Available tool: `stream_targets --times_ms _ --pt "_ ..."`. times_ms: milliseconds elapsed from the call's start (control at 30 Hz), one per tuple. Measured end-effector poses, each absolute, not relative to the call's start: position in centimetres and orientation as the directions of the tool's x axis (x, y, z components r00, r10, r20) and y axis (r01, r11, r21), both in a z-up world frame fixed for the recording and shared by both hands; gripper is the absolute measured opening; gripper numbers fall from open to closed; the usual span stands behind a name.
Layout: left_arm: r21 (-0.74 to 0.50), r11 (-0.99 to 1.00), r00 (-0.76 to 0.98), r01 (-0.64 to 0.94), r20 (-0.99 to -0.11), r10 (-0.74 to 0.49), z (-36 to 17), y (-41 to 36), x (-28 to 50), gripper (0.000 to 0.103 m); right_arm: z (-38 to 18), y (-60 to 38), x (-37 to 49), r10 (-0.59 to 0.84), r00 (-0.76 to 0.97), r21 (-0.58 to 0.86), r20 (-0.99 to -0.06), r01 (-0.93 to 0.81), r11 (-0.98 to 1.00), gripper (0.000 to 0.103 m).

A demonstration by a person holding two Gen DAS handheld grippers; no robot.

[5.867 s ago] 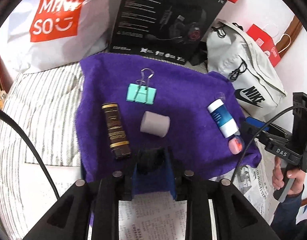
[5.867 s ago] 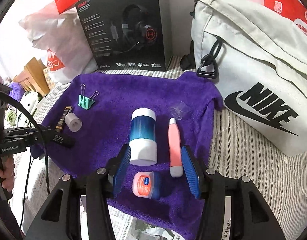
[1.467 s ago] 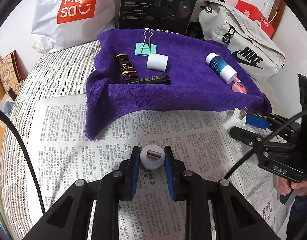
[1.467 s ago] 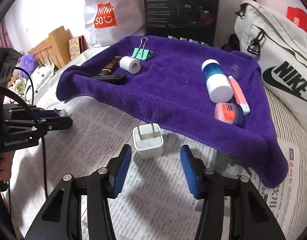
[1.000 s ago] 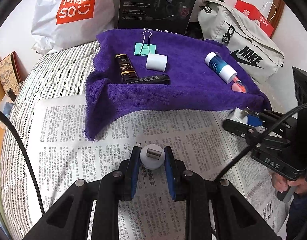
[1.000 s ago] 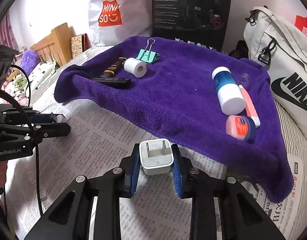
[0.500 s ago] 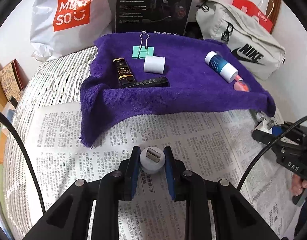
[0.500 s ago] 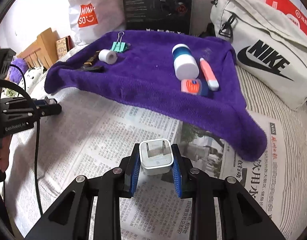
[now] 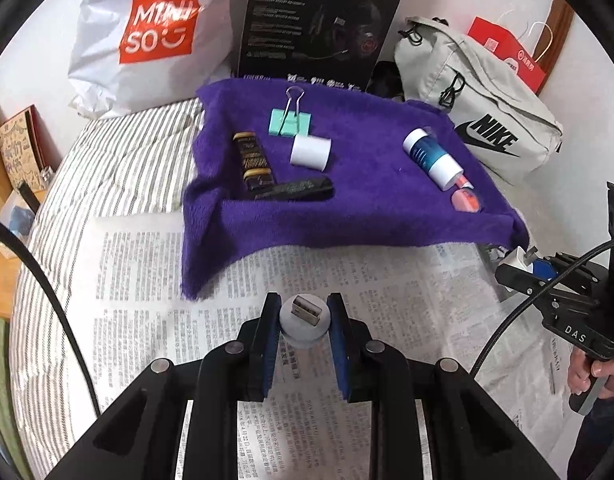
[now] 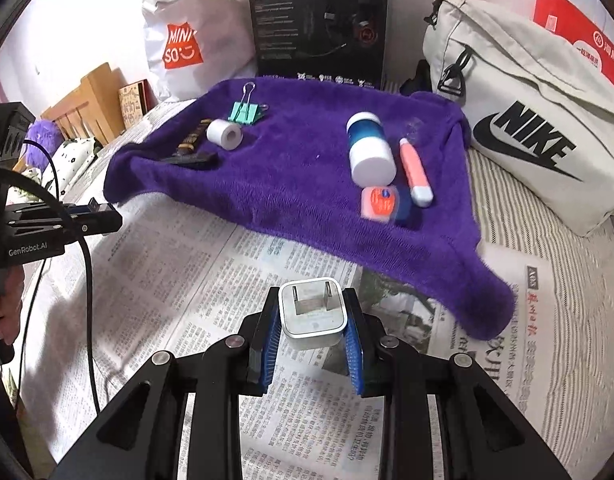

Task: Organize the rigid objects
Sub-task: 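Carry both chargers over the towel and open the right gripper to drop its charger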

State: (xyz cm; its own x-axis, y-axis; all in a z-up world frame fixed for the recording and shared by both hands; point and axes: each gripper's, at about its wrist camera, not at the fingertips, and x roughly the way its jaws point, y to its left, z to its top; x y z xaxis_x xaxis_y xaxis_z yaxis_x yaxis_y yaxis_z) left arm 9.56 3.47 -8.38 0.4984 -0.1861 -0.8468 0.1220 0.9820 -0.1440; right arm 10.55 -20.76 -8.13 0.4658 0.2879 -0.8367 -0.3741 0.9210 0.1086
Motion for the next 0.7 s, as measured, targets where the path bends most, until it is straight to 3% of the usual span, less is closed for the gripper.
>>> stream_targets --times_ms 433,700 --pt "-0.132 0.98 0.527 0.152 -0.827 -0.193 -4.8 3.2 12.7 0.023 -4.6 -20.6 14.9 0.291 0.512 0.094 -0.808 -0.376 0.922 0.029" --pt "-0.139 0.979 0.533 0.149 -0.823 -0.198 -4.5 3.7 14.4 0.023 -6.0 -19.3 19.2 0.288 0.458 0.118 -0.841 -0.364 0.924 0.029"
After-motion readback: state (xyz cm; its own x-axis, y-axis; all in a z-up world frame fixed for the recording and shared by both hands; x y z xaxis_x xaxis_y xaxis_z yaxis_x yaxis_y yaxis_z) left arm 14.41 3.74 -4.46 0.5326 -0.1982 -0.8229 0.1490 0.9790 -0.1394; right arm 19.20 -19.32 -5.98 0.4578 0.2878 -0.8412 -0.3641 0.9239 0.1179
